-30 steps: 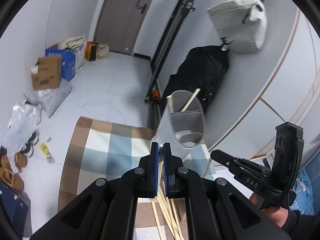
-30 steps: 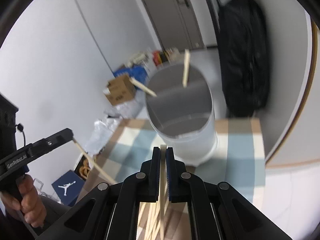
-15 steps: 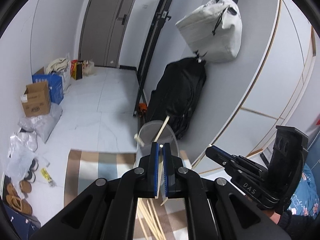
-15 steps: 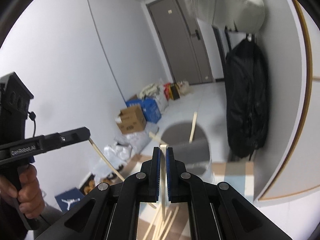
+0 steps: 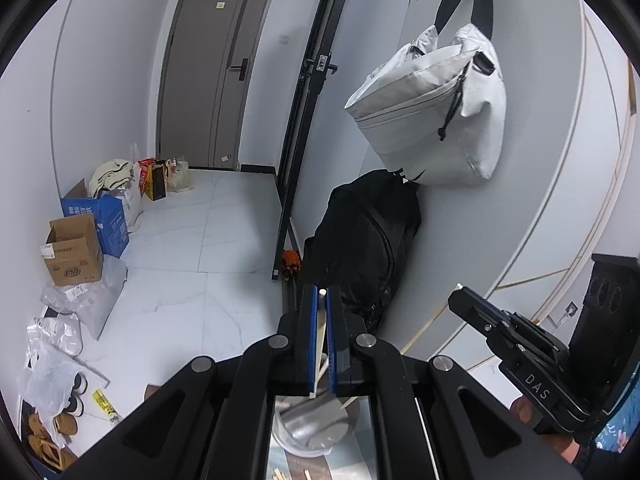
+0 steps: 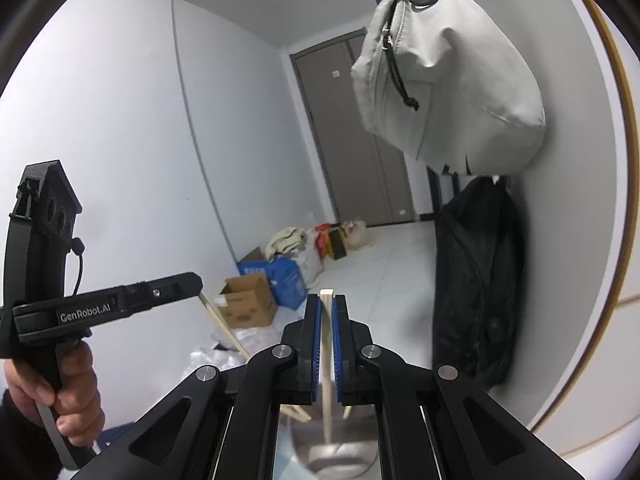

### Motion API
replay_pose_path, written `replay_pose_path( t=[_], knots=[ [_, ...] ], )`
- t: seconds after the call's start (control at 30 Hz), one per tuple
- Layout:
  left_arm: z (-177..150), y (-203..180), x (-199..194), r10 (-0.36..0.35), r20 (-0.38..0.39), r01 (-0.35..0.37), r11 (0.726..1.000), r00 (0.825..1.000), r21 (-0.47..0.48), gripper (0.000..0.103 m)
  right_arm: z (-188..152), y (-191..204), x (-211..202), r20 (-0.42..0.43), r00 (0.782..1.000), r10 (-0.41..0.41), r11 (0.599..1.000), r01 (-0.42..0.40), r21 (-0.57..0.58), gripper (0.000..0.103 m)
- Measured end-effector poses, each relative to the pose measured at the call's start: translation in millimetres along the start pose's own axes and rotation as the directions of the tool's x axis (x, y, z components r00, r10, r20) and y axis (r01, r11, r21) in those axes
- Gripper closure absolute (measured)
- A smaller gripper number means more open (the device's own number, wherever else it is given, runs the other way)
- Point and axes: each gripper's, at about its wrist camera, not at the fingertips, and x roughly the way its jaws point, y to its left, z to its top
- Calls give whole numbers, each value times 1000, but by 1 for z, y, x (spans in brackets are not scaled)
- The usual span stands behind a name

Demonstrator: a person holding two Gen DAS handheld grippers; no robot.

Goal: Organize utensils
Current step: 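Lift both held chopsticks and carry them over the white holder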

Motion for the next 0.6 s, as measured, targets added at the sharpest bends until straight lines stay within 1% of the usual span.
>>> replay_pose_path(
  t=[0.1, 0.23, 0.33, 0.5, 0.6],
  knots=[
    [0, 1, 11, 7, -15, -7, 1000, 1000, 11, 103, 4, -8, 16, 2, 1000, -16, 1000, 16, -13, 99],
    [-5, 3, 26, 30, -35, -28, 999, 999, 45, 103, 1, -13, 31, 3, 1000, -24, 999, 24, -28, 99],
    [-8, 6, 38, 25, -70, -22, 998, 997, 50, 103, -4, -16, 40, -4, 1000, -22, 999, 22, -27, 99],
    [-12, 8, 52, 28, -98, -22, 998, 995, 67, 103, -17, -18, 54, -22, 1000, -19, 999, 18, -48, 99],
    [-17, 11, 60, 5, -125, 2, 998, 992, 61, 103, -27, -17, 62, -44, 999, -13, 998, 10, -67, 99]
  ],
)
